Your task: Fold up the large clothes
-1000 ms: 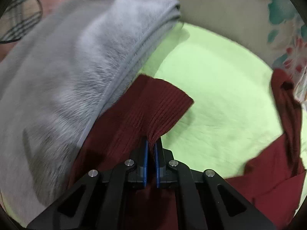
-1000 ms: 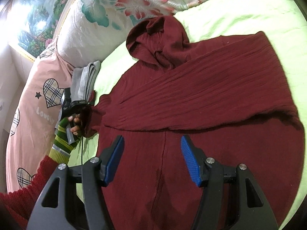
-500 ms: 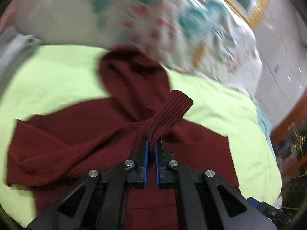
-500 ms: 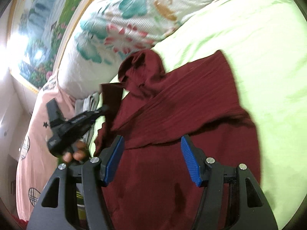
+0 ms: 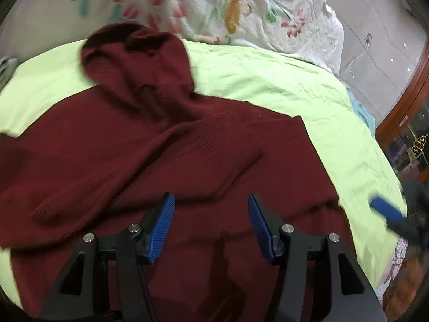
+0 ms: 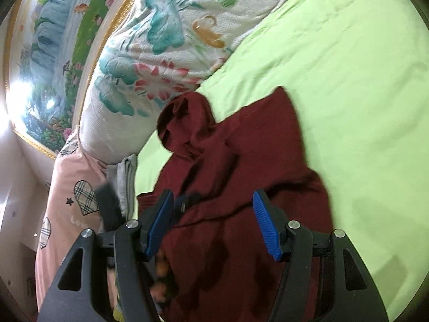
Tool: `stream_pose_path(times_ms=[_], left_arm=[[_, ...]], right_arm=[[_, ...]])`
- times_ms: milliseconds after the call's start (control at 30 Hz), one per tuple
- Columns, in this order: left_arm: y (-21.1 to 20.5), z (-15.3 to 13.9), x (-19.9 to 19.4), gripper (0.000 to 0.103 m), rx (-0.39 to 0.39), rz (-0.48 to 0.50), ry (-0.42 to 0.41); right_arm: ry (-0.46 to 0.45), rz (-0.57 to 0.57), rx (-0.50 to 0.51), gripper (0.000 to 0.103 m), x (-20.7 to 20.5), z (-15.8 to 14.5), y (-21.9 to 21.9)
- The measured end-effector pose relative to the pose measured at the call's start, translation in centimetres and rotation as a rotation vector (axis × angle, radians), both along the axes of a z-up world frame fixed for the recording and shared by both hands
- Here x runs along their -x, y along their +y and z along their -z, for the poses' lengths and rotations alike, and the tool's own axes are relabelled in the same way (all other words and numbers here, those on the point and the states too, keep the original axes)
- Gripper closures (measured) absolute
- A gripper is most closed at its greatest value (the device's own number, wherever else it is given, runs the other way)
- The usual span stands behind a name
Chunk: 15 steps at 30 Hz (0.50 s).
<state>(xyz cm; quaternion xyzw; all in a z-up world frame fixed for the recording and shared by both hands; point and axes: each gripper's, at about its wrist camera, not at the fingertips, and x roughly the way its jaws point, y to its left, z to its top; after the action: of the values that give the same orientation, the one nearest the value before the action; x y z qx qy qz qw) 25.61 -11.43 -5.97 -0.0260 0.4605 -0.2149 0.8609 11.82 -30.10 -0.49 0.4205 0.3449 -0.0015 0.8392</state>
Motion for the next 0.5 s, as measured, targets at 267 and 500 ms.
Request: stream_pose_path(times_ms=[267,500], left_arm=[[13.6,-0.5,4.6,0.046,-0.121,-0.278,-0.049],[21.6,2.0,3.9,0.046,-0.075,-0.442,0.056]], right_arm=[[0.042,-0.129,-0.009,0.041,-9.5,1.6,3.1],[0.18,-0.169,0.204,0.041,-19.3,5.1,2.6]])
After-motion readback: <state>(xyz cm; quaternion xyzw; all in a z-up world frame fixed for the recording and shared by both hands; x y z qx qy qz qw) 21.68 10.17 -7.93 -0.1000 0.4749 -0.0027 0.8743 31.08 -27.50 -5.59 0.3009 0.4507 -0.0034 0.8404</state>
